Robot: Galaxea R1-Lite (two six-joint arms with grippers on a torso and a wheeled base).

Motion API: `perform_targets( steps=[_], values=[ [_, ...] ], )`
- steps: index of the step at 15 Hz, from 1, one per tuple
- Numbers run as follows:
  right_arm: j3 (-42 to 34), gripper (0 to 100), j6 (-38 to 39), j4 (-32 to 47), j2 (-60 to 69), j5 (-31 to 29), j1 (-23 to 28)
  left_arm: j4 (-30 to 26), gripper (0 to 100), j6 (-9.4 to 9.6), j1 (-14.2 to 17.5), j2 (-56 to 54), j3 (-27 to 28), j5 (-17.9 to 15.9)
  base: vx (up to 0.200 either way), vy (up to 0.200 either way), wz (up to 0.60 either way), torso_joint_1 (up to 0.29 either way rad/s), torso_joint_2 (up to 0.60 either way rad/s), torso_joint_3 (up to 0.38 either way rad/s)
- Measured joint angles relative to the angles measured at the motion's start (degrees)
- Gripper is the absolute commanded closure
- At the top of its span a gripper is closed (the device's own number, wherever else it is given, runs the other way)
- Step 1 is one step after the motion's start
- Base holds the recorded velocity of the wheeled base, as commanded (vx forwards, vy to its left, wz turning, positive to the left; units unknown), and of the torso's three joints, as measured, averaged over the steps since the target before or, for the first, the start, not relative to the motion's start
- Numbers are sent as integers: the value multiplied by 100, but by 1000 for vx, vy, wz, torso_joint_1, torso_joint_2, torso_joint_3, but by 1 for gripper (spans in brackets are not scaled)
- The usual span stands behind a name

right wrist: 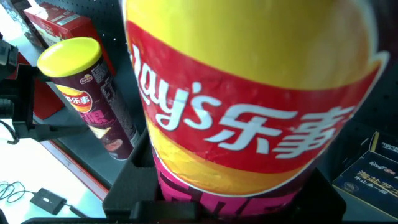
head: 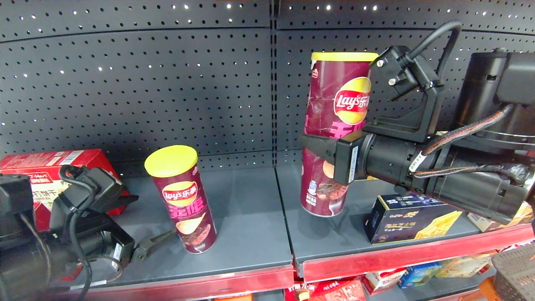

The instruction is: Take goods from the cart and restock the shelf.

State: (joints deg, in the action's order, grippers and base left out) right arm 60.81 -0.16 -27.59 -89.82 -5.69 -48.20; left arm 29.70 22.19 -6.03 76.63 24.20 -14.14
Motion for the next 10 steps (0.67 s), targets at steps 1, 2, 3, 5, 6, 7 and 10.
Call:
perform_targets(
  steps=[1, 2, 3, 5, 6, 7, 10],
  values=[
    [0, 100, 0, 0, 0, 0, 0, 0, 0, 1, 30, 10, 18, 21, 0, 0, 0, 0, 0, 0],
    [0, 100, 0, 2, 0, 0, 0, 9, 0, 1, 63, 11, 38, 46, 0, 0, 0, 0, 0, 0],
    [0, 100, 2, 2, 0, -2, 2, 9, 0, 1, 96, 13, 66, 90, 0, 0, 0, 0, 0, 0],
    [2, 100, 0, 2, 0, -2, 2, 11, 0, 17, 157, 13, 94, 174, 0, 0, 0, 0, 0, 0],
    [2, 100, 0, 2, 0, -2, 2, 5, 0, 28, 207, 7, 99, 191, 0, 0, 0, 0, 0, 0],
    [2, 100, 0, 2, 2, -2, 2, 9, 0, 30, 246, -1, 99, 211, 0, 0, 0, 0, 0, 0],
    [2, 100, 0, 0, 5, 0, 7, 22, 0, 0, 321, 11, 155, 366, 0, 0, 0, 0, 0, 0]
  ],
)
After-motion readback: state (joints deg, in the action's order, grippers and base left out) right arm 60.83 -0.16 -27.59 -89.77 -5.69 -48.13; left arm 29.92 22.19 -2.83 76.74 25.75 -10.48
